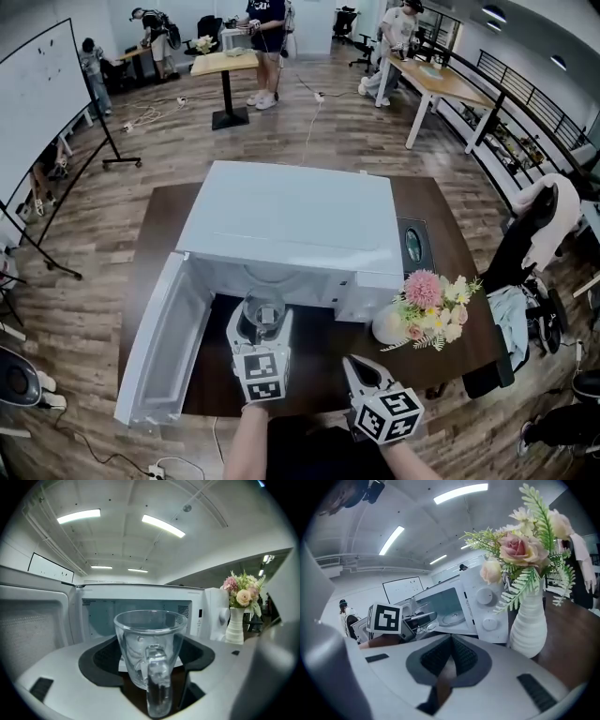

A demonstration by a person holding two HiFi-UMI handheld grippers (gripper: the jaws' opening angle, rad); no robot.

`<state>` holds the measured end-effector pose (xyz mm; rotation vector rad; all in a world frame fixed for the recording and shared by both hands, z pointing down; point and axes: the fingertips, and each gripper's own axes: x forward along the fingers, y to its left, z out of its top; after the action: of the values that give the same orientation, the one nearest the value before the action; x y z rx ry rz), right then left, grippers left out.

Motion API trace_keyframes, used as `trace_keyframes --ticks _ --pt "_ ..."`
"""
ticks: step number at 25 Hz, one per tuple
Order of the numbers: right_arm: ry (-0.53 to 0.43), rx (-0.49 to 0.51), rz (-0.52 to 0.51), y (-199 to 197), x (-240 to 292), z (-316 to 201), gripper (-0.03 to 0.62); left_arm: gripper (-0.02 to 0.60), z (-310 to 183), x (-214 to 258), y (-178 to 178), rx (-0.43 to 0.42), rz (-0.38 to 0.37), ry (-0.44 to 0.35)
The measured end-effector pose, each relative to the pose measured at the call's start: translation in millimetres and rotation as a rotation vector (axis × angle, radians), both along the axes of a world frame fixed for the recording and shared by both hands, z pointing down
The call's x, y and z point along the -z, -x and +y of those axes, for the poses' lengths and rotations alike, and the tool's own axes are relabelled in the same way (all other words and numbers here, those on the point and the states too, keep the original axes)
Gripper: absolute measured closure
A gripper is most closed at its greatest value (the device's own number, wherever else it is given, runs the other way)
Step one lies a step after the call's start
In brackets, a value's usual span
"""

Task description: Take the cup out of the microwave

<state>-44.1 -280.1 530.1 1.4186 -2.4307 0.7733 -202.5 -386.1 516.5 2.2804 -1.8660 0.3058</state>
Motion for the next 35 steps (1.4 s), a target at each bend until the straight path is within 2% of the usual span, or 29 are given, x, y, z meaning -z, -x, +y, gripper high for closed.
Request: trace_keyframes --ticks 13,19,29,35 --pt "-0.041 0.013 -0.025 -3 14 -2 0.602 0.215 59 24 -8 -0.058 -0.001 0.002" --pt "-0.063 0.032 -0.073 3 29 -6 0.602 0.215 90 37 -14 -0.117 0.03 0.026" --pt "-0.221 0.068 0.024 3 65 -7 0.602 0.215 129 59 -2 -0.167 0.047 0.031" --pt "-0.229 0.053 0.019 -4 67 -5 0.602 0.214 140 59 4 -0.16 0.062 0.031"
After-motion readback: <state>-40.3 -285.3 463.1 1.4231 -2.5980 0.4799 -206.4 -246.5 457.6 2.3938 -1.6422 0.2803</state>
